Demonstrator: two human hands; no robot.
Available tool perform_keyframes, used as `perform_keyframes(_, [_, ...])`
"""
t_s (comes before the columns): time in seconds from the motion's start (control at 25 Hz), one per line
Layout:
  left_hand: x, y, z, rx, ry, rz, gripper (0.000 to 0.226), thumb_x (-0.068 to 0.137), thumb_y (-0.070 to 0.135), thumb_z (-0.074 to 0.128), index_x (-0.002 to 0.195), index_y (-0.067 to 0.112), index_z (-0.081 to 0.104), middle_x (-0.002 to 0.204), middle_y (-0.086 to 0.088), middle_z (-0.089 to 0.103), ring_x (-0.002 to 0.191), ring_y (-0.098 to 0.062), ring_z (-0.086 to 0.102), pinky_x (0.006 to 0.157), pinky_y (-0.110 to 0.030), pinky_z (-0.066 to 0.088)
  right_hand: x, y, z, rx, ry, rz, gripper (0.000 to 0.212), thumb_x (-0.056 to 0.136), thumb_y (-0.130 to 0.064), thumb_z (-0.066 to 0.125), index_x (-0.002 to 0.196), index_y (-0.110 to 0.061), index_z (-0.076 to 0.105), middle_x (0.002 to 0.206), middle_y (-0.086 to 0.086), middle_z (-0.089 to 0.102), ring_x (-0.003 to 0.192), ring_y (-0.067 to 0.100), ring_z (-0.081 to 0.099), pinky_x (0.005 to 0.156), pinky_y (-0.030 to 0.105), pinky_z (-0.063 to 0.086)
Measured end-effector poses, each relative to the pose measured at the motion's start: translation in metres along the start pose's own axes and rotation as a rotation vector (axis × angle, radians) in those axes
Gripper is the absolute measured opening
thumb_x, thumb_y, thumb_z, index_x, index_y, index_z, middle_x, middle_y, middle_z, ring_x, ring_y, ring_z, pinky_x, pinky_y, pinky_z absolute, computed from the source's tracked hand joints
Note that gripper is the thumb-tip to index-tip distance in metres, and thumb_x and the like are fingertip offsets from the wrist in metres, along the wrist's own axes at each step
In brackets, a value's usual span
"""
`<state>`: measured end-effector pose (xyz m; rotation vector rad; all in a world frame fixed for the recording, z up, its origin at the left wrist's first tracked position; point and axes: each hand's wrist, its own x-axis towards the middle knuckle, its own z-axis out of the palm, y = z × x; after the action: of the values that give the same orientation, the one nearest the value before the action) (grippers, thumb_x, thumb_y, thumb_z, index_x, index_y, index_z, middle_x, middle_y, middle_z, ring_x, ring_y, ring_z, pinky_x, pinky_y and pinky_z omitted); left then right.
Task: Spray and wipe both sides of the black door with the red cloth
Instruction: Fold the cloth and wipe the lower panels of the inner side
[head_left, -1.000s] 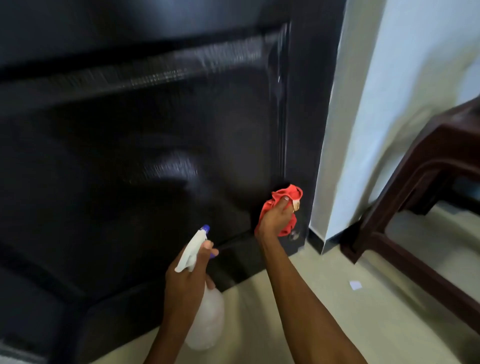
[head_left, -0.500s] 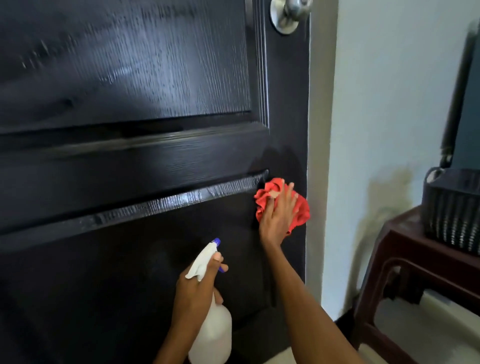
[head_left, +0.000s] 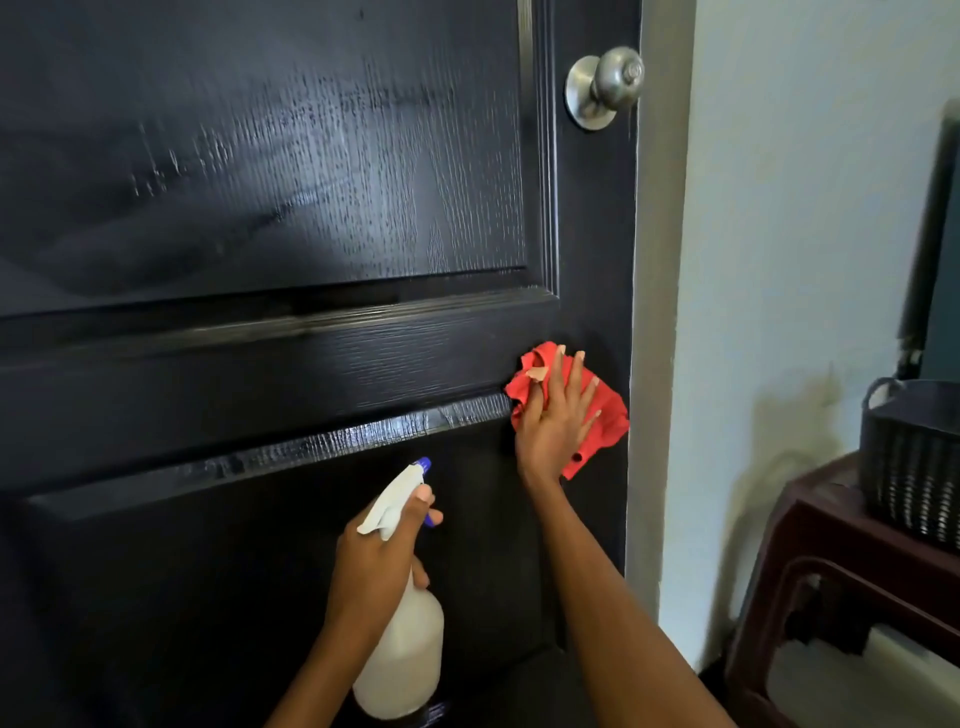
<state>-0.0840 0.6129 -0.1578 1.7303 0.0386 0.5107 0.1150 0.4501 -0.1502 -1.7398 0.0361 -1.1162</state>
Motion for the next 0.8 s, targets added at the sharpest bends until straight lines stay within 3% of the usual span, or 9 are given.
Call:
perform_keyframes(0.12, [0.002,-0.002,0.015,-0.013,-0.020,-0.007,0.026,0.097,0.038,0.062,0.110,0.019,0.072,0.086,0.003,0.077,0.044,-0.025,0.056,0.057,-0.035,0.054,-0.030,0.056,-0.016,-0.102,-0.027,-0.004,0.060,0.107,-0.020,0.045,0.161,-0.035,0.024,0.171,-0.005,0.016,0.158,0.031,0.009,0.123,0.052,0.007])
perform_keyframes(0.24, [0.002,-0.005,0.034,-0.026,-0.033,-0.038,0.027,0.099,0.037,0.060,0.114,0.018,0.071,0.085,0.005,0.077,0.042,-0.021,0.056,0.052,-0.027,0.053,-0.080,0.120,-0.030,-0.083,-0.161,0.225,0.065,0.108,-0.015,0.045,0.160,-0.040,0.016,0.171,-0.005,0.014,0.157,0.029,0.014,0.122,0.052,0.023])
perform_keyframes(0.4, [0.011,-0.003,0.059,0.011,-0.053,-0.068,0.032,0.098,0.042,0.060,0.118,0.020,0.070,0.085,0.004,0.076,0.040,-0.018,0.056,0.049,-0.022,0.051,-0.083,0.131,-0.037,0.080,-0.197,0.309,0.054,0.109,-0.035,0.035,0.153,-0.061,0.016,0.169,-0.006,0.023,0.155,0.025,0.026,0.125,0.047,0.027])
perform_keyframes(0.48, [0.018,-0.002,0.069,0.017,-0.058,-0.071,0.033,0.097,0.044,0.060,0.118,0.021,0.070,0.085,0.004,0.075,0.040,-0.019,0.057,0.050,-0.025,0.052,-0.058,0.096,-0.042,0.125,-0.112,0.248,0.054,0.110,-0.030,0.036,0.153,-0.060,0.020,0.168,-0.007,0.025,0.153,0.020,0.028,0.123,0.040,0.027])
perform_keyframes(0.64, [0.034,0.001,0.085,0.038,-0.079,-0.068,0.034,0.097,0.047,0.060,0.116,0.022,0.072,0.084,0.003,0.074,0.039,-0.019,0.057,0.053,-0.028,0.053,-0.002,0.044,-0.064,0.133,0.024,-0.024,0.050,0.109,-0.028,0.042,0.159,-0.024,0.036,0.168,0.000,0.024,0.154,0.018,0.025,0.123,0.035,0.025])
perform_keyframes(0.72, [0.039,0.001,0.091,0.056,-0.069,-0.075,0.034,0.096,0.047,0.060,0.115,0.022,0.072,0.083,0.003,0.074,0.038,-0.019,0.056,0.052,-0.027,0.052,0.005,0.048,-0.062,0.161,-0.109,-0.100,0.052,0.108,-0.028,0.047,0.158,-0.025,0.032,0.168,-0.003,0.023,0.155,0.019,0.022,0.126,0.047,0.023])
perform_keyframes(0.8, [0.042,0.000,0.096,0.079,-0.055,-0.090,0.035,0.096,0.049,0.059,0.116,0.022,0.072,0.083,0.004,0.074,0.038,-0.019,0.057,0.050,-0.024,0.050,-0.006,0.063,-0.053,-0.046,-0.290,-0.180,0.063,0.108,-0.043,0.042,0.164,-0.033,0.014,0.172,-0.008,0.004,0.159,0.021,0.000,0.128,0.053,0.001])
